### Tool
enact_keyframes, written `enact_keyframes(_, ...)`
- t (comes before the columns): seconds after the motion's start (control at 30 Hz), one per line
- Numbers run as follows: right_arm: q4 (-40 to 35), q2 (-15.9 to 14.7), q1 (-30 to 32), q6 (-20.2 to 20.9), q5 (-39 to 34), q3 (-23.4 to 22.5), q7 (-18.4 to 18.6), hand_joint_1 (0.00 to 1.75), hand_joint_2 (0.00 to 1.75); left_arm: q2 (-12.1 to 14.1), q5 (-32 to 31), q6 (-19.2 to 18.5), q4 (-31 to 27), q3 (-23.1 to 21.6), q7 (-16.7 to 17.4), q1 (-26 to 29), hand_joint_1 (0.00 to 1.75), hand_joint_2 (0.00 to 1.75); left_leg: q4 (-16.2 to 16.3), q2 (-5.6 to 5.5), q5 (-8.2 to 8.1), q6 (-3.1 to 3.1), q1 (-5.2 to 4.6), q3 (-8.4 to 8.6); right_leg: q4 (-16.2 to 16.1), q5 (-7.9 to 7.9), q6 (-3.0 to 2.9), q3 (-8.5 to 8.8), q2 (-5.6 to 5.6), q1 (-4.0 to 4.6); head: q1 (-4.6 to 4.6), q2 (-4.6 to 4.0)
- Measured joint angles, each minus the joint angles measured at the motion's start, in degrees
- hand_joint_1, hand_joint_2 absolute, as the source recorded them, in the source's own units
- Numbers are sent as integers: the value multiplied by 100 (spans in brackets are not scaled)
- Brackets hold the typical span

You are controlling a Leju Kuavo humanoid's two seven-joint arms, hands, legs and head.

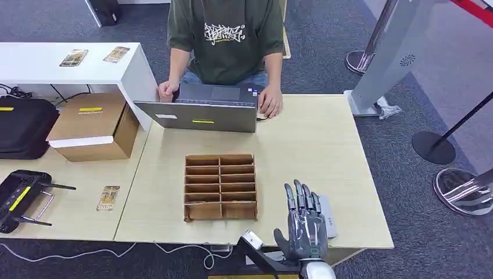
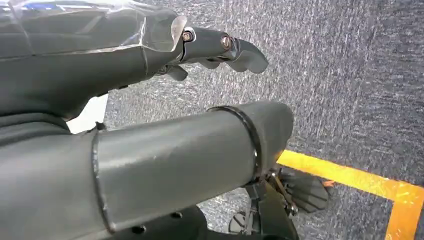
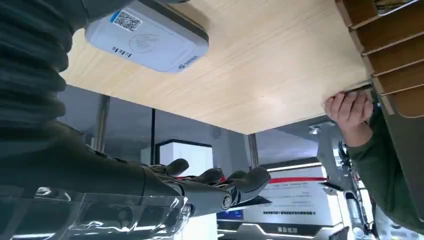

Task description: Pass the card to the sensor for recognition and then transmit it.

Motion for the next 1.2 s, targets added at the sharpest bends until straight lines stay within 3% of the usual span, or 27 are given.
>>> enact_keyframes(0.6,487,35,-364,-131,-7,157,-166,0,175,-2,-44,-17,-13,0,76,-92,0,0,0,0,0,-1,0,0,0,0,0,0,0,0,0,0)
enact_keyframes(0.77,531,48,-405,-153,-13,170,-184,0,175,-4,-105,24,-15,-2,-129,-86,0,0,0,0,0,-1,0,-1,0,0,0,0,0,0,0,0)
enact_keyframes(0.97,546,48,-478,-157,0,238,-236,0,175,-4,-109,42,-13,-2,-144,-85,0,0,0,0,0,-1,0,-1,0,0,0,0,0,0,0,0)
enact_keyframes(1.2,546,61,-588,-155,17,295,-304,0,175,-4,-114,-31,-15,-2,116,-133,0,0,0,0,1,-1,0,0,0,0,0,0,0,0,0,0)
